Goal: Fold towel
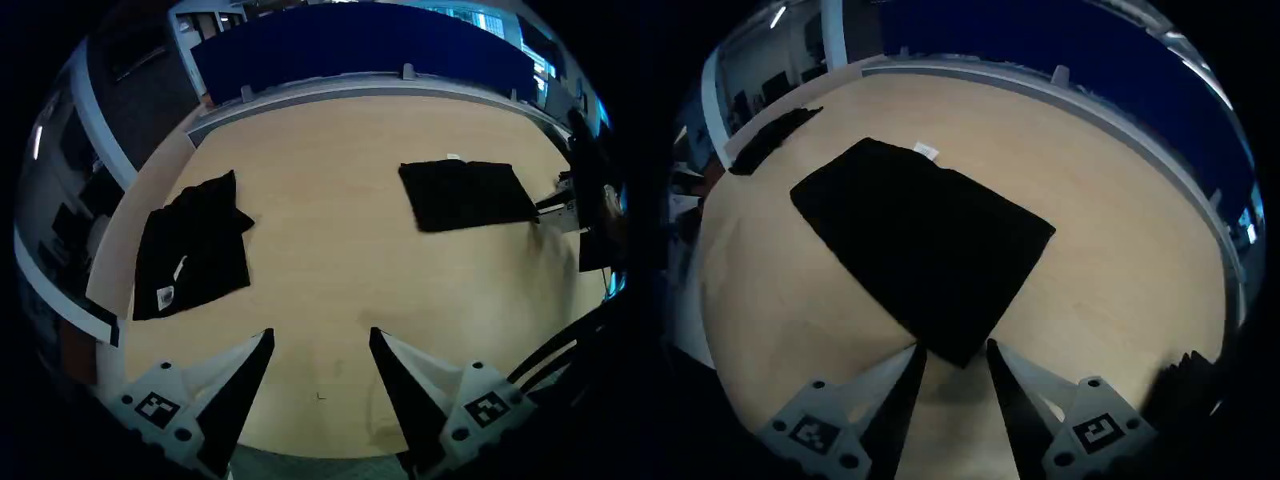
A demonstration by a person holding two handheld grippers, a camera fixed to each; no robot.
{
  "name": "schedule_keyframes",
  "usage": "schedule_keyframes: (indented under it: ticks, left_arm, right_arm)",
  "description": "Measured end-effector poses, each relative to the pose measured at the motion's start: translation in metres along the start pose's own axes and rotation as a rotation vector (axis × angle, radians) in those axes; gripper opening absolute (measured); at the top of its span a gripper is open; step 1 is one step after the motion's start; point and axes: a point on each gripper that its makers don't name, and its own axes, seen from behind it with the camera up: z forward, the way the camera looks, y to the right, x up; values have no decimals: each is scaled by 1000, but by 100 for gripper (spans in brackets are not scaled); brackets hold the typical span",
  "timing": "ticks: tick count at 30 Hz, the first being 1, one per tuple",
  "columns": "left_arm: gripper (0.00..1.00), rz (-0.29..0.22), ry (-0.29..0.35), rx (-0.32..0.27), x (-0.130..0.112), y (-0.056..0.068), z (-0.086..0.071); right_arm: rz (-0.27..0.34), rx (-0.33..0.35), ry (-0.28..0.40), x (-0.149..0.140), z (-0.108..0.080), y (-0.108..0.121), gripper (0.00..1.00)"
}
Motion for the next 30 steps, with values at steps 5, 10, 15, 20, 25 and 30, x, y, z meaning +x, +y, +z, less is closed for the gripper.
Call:
schedule_keyframes:
  ticks: [5, 10, 15, 20, 25, 30]
  left_arm:
    - [88, 1, -3, -2, -1, 2, 4]
    - [88, 6, -2, -3, 2, 4, 4]
    - [88, 10, 1, -6, 5, 5, 3]
    - [88, 15, -1, -6, 4, 6, 6]
    - [88, 18, 0, -5, 5, 4, 4]
    - [88, 15, 2, -3, 5, 1, 1]
  right_arm:
    - [-3, 13, -7, -6, -1, -1, 44]
    - [6, 18, -4, -7, 0, 1, 26]
    - [13, 24, 2, -6, 2, 3, 9]
    - [-1, 18, 14, -3, 3, 3, 5]
    - [-21, 0, 34, 10, -1, 2, 4]
    - [-51, -11, 71, 37, -10, 0, 4]
